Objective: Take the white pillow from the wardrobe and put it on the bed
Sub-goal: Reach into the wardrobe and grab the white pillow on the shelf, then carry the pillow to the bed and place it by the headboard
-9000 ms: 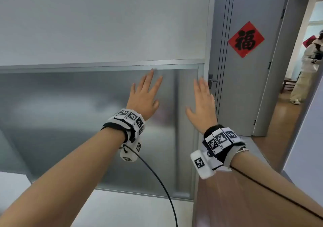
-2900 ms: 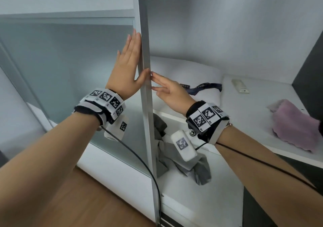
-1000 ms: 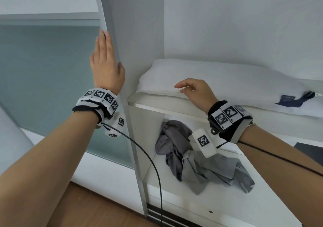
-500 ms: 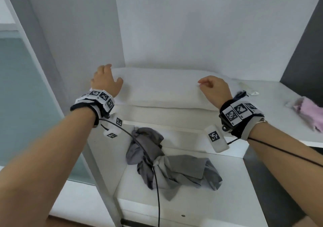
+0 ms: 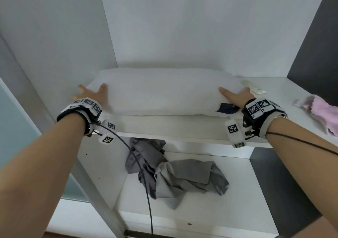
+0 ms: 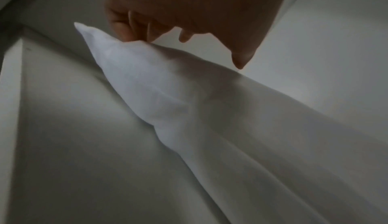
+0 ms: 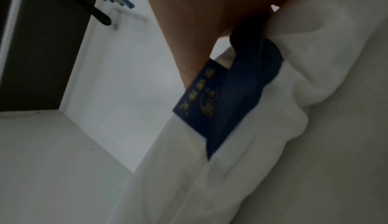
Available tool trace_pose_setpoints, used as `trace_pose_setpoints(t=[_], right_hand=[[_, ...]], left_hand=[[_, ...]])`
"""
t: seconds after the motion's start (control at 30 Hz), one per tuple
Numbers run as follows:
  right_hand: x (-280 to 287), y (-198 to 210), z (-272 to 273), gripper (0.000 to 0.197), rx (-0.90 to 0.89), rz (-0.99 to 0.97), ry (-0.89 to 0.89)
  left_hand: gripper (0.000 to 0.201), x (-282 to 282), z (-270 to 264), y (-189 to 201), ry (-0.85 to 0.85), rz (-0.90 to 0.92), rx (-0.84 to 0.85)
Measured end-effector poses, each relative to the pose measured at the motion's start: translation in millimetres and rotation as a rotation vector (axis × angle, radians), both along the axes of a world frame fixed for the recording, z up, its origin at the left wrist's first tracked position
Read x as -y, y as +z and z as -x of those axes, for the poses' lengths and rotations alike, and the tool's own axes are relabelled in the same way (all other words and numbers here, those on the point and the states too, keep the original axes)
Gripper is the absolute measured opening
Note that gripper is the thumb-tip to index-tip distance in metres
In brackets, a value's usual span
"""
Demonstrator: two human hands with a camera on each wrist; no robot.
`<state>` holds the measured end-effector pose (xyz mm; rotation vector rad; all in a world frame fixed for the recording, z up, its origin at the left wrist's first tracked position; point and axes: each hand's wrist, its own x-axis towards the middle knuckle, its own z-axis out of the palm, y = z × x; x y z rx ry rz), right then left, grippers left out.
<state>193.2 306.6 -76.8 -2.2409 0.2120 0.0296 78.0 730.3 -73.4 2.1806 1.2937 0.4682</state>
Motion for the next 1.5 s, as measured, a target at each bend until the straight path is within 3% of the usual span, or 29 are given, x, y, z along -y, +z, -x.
trace_pose_setpoints(t=[0.03, 0.13, 0.2, 0.33, 0.43, 0.5, 0.57, 0.67, 0.77, 0.9, 1.07, 1.2, 1.33, 1.43, 1.5], right_hand=[[-2, 0, -1, 0.133, -0.019, -0.035, -0.016], [-4, -1, -6, 0.106, -0.034, -0.126, -0.046], [-9, 2, -3, 0.091, -0.076, -0.105, -0.029], [-20, 4, -5, 0.061, -0.220, -0.058, 0.065], [-25, 5, -2, 0.038, -0.155, -0.120, 0.047], [-25, 4, -2, 0.037, -0.069, -0.192, 0.004], [-23, 0, -3, 0.048, 0.026, -0.287, -0.046], [-19, -1, 4, 0.042, 0.151, -0.394, -0.042], [-11, -3, 9, 0.040, 0.205, -0.507, -0.030], [10, -3, 23, 0.034, 0.204, -0.625, 0.038], [44, -3, 57, 0.041, 0.215, -0.776, 0.156], [54, 6, 98, 0.026, 0.204, -0.868, 0.312], [35, 18, 154, 0.033, 0.167, -0.921, 0.481], [7, 21, 206, 0.033, 0.115, -0.964, 0.611], [-17, 20, 244, 0.036, 0.077, -0.986, 0.691]], left_hand=[[0.104, -7, -2, -2, 0.009, 0.038, 0.007], [0.130, -40, -15, -13, 0.052, 0.201, 0.049], [0.138, -51, -20, -18, 0.035, 0.238, 0.052], [0.092, -32, -15, -5, -0.110, 0.181, 0.039], [0.068, -30, -19, -1, -0.154, 0.090, 0.108], [0.044, -25, -15, 1, -0.178, 0.005, 0.169], [0.023, -18, -7, 5, -0.162, -0.091, 0.213], [0.028, -4, 9, 15, -0.141, -0.202, 0.259], [0.032, 17, 38, 27, -0.117, -0.198, 0.361], [0.032, 60, 92, 33, -0.048, -0.197, 0.471], [0.031, 138, 177, 31, 0.098, -0.240, 0.552], [0.012, 192, 261, 37, 0.218, -0.263, 0.590], [0.021, 224, 367, 44, 0.378, -0.329, 0.596], [0.009, 231, 456, 44, 0.516, -0.359, 0.588], [0.014, 235, 519, 41, 0.609, -0.368, 0.555]])
